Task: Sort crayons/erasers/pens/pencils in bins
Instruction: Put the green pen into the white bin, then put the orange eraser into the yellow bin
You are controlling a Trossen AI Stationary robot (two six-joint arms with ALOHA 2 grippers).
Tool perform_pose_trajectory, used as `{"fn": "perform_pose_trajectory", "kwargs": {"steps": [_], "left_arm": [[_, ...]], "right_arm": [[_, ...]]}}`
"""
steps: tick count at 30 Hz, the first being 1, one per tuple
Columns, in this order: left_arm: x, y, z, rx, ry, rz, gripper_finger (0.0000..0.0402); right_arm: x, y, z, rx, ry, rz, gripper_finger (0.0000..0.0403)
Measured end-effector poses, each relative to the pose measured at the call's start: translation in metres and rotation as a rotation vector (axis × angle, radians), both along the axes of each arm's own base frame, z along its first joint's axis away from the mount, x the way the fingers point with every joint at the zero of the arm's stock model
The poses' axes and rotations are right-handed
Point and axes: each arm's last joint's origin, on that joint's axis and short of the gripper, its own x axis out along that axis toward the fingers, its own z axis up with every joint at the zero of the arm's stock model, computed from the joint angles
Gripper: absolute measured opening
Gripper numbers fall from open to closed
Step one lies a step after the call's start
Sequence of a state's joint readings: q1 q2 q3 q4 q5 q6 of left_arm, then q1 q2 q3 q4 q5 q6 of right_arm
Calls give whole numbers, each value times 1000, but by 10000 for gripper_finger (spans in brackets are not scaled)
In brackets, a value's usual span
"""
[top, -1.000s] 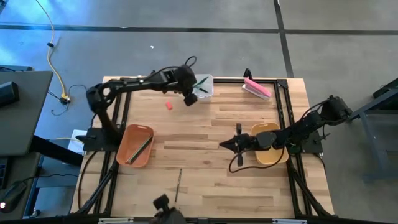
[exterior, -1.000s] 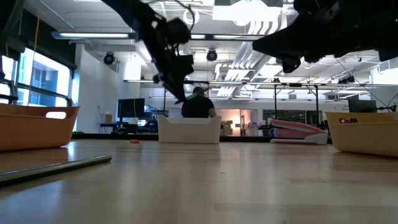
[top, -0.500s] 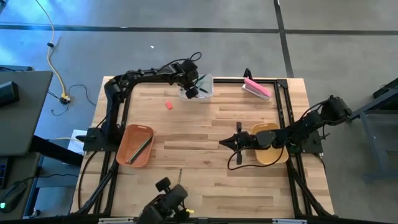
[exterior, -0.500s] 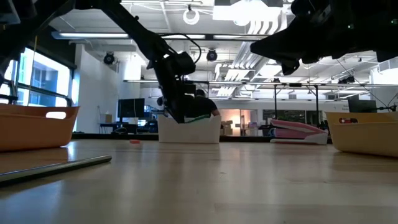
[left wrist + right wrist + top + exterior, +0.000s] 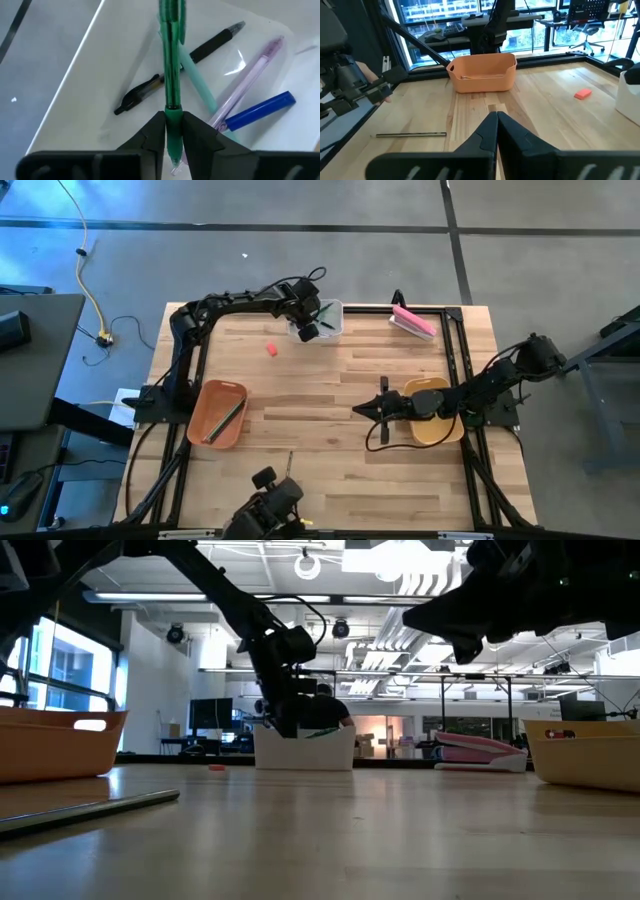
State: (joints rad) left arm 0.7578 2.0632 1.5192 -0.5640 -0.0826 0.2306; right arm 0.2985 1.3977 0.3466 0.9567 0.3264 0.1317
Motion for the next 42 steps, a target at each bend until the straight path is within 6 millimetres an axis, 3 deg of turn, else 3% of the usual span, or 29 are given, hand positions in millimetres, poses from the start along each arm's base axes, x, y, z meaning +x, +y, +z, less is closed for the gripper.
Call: {"fn": "perform_pose_trajectory", "kwargs": {"steps": [8,16,19,23,32,36,42], "left_arm": [[0,1,2,19,-1,7,83],[2,-13,18,67,-59,-10,31],[1,-30,25,103,-100,-44,6],[-11,-62,40,141,-134,-101,6],[-74,-130,73,79,-106,-110,0],[-98,-134,66,-30,-94,-17,0],[-109,-135,21,-124,-134,180,25]], "right_arm": [[0,1,-2,-5,23,2,0],[-1,0,-7,6,69,-1,0],[-1,0,-8,3,80,-1,0],[-1,0,-8,-10,82,-1,0],[0,-5,-9,-28,92,-18,0],[0,-5,-9,-37,96,-16,0],[0,-5,-9,-37,96,-16,0]]}}
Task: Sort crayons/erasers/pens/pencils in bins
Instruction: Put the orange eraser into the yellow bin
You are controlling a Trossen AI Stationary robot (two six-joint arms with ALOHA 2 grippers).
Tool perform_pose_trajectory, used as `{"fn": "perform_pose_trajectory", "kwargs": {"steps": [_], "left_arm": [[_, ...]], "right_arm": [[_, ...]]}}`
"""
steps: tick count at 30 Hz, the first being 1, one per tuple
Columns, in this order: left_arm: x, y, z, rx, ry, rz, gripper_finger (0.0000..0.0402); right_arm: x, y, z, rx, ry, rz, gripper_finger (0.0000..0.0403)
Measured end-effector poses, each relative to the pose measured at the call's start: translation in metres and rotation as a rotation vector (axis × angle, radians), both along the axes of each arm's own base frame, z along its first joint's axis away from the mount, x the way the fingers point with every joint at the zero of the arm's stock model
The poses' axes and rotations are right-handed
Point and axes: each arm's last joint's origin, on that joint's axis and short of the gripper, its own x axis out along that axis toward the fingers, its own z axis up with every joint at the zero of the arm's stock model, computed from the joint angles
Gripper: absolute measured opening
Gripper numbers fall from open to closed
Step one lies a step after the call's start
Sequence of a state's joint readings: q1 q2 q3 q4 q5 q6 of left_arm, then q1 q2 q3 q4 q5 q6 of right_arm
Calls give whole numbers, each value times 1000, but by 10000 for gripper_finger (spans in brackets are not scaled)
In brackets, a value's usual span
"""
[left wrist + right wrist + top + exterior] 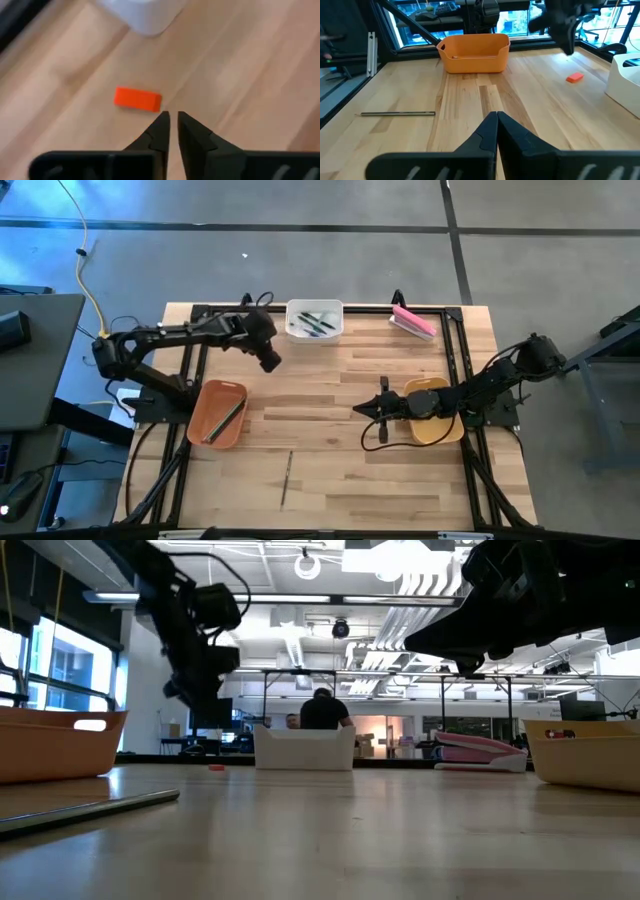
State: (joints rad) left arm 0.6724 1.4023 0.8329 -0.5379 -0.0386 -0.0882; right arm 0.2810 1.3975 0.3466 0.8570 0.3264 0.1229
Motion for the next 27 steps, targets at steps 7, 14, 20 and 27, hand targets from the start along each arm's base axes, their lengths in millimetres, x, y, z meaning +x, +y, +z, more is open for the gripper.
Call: {"fn": "perform_pose_trajectory", "kwargs": {"steps": [7,14,20,27], "left_arm": [[1,-5,-31,74,-231,340,112],[1,-23,-45,248,-246,587,183],[6,-35,-55,252,-326,668,202],[15,-45,-80,288,-287,759,202]], "right_arm": [[0,0,0,0,0,0,0],[0,0,0,-1,2,0,0],[0,0,-1,-13,9,2,0],[0,0,-1,-13,8,2,0]]}}
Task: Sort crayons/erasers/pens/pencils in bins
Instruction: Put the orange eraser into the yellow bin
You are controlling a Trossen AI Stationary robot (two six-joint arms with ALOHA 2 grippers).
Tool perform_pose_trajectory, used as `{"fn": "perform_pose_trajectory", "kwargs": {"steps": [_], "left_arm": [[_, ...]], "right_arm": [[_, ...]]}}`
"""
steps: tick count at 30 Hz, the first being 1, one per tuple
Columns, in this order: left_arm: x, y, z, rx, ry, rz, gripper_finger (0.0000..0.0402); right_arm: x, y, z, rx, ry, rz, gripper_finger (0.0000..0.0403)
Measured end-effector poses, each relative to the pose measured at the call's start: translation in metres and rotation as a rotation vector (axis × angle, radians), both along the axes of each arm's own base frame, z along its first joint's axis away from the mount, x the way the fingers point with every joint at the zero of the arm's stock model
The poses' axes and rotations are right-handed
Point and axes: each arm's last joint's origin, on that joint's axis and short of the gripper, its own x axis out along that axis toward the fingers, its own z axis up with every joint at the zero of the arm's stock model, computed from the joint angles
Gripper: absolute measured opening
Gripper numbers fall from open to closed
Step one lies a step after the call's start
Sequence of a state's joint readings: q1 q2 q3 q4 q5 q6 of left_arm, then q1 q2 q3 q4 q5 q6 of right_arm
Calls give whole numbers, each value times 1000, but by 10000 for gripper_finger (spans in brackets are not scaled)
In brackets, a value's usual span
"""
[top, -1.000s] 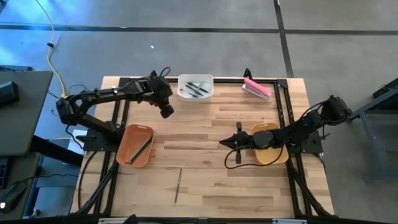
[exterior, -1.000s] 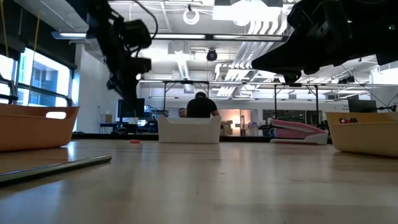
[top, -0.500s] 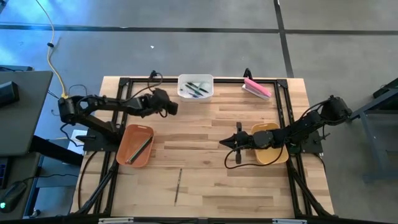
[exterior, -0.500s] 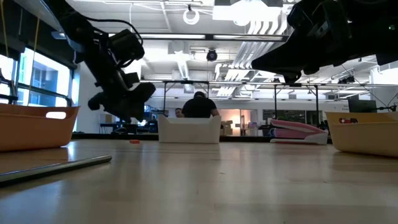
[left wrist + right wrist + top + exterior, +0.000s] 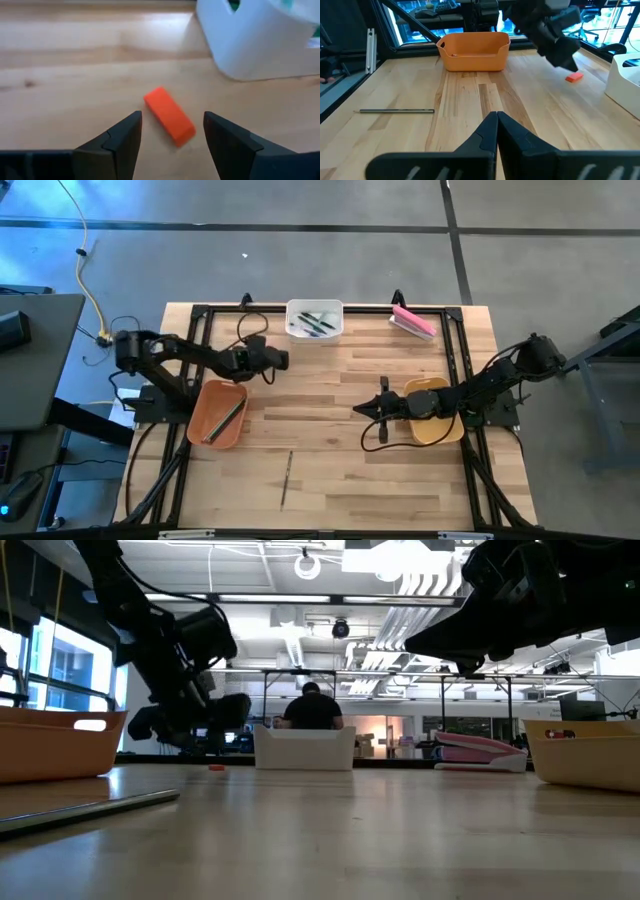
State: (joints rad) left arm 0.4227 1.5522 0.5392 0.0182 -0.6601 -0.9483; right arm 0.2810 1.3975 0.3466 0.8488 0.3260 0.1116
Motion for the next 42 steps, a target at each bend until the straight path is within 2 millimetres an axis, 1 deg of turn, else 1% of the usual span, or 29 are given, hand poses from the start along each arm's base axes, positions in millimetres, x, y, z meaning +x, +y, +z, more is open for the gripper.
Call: {"fn": "perform_pose_trajectory", "kwargs": {"steps": [4,9,12,17,26,30,34,38,42], "left_arm": [[5,-3,-14,3,-2,36,202],[10,-2,-27,11,-2,35,202],[11,-1,-30,20,17,38,202],[8,-2,-29,14,89,1,195],[-4,-5,-27,-34,207,-15,158],[-4,-5,-27,-42,261,-69,146],[-2,-5,-27,-49,276,-133,127],[-2,-3,-27,-57,277,-149,98],[-2,-3,-27,-59,308,-187,61]], "right_arm": [[0,0,0,0,0,0,0],[0,0,0,-7,0,2,0],[0,0,0,-5,1,11,0],[0,1,0,-4,1,15,0],[0,1,0,-3,1,16,0],[0,1,0,-3,1,16,0],[0,1,0,-3,1,16,0],[0,1,0,-1,0,16,0],[0,1,0,6,0,15,0]]}}
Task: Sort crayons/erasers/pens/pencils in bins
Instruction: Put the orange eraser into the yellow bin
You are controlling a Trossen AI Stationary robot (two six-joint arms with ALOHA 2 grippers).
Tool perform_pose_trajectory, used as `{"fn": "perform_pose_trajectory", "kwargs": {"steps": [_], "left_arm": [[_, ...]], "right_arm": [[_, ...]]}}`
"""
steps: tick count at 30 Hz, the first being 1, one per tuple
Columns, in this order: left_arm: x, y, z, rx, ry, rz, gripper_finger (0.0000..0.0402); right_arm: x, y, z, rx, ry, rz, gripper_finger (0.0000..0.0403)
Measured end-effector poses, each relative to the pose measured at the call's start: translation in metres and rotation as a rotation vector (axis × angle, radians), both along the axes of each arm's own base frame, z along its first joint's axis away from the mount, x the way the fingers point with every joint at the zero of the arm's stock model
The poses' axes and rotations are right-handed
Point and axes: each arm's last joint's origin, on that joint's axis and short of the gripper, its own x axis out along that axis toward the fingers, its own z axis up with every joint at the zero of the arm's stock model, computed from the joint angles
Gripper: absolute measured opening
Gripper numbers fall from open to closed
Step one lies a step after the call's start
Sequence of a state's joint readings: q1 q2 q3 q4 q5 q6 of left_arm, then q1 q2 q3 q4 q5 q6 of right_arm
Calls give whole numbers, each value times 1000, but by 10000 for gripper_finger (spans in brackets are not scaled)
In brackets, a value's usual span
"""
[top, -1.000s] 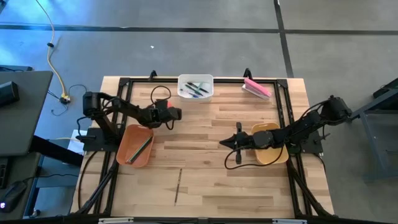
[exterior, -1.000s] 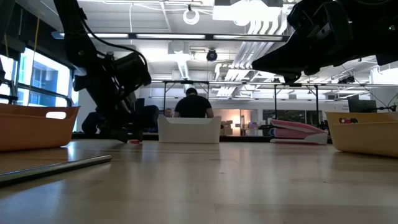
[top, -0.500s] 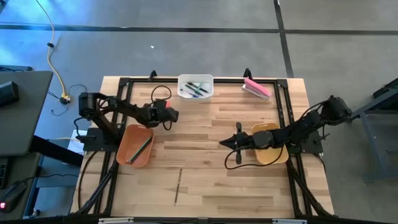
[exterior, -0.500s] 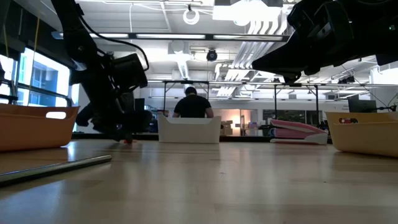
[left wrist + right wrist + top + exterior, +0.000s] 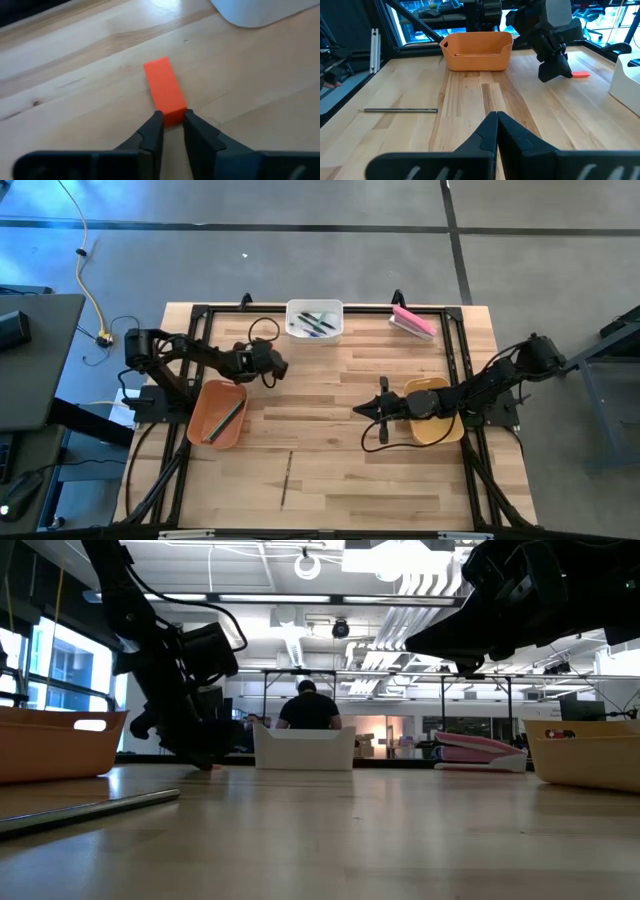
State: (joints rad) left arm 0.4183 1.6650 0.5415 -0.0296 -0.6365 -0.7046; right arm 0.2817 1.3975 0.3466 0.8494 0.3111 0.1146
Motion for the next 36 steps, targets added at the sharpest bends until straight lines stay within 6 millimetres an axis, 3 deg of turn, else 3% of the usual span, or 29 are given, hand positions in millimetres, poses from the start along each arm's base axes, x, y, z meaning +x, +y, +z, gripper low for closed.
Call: {"fn": "perform_pose_trajectory", "kwargs": {"steps": [7,21,24,29,36], "left_arm": [[2,-8,-1,31,111,-114,4],[15,-38,-1,80,248,-378,0],[15,-39,0,75,169,-294,0],[10,-24,9,-9,-78,-77,7],[5,-10,31,-22,-263,30,80]], "right_arm": [[0,0,0,0,0,0,0],[0,0,-1,-4,14,0,0],[0,0,-2,-5,19,0,0],[0,0,-2,-6,22,1,0],[-1,0,-3,-8,29,1,0]]}}
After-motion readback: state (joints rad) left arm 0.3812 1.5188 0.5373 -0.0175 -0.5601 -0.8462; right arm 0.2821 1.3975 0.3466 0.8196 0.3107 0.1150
